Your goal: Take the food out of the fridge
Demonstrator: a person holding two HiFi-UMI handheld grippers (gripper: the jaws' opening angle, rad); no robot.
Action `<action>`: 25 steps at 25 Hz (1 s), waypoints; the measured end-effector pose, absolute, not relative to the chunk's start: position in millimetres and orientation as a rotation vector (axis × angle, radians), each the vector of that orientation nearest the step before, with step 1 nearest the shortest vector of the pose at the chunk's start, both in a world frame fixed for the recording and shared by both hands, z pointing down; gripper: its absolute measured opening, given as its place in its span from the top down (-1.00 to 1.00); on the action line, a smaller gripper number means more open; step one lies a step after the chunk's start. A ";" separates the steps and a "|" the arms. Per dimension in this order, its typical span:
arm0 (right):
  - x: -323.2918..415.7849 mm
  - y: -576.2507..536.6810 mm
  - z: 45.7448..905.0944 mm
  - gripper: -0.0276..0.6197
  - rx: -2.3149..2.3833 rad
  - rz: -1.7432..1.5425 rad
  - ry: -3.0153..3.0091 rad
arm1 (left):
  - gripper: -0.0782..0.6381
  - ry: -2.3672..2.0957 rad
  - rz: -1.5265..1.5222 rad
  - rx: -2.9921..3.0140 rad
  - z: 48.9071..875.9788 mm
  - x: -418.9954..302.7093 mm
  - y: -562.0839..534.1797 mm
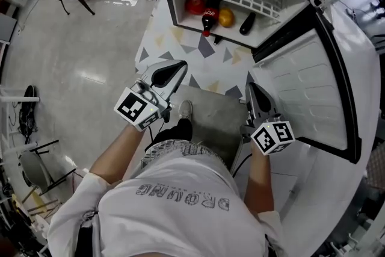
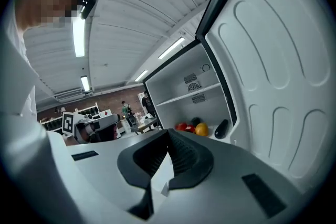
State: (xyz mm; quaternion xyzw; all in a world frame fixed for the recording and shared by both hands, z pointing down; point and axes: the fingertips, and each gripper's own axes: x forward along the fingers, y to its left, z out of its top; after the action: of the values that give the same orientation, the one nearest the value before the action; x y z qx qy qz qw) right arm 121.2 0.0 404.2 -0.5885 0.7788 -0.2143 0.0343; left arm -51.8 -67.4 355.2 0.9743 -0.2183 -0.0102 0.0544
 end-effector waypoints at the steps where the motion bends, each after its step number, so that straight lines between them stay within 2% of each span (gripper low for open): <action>1: 121.0 -8.4 404.5 0.94 -1.817 -0.661 2.391 | 0.76 -0.656 -0.034 2.958 354.4 -51.3 -76.1; 25: 140.9 -129.3 429.4 0.94 -2.088 -0.659 2.237 | 0.76 -0.491 0.039 2.949 380.7 -25.5 -174.6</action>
State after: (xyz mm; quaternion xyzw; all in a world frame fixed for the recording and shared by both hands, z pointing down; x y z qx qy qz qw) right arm 140.9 -129.3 429.4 -0.6671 0.7146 -0.2106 0.0058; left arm -25.5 -174.6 380.7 0.9835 -0.1639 0.0131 0.0759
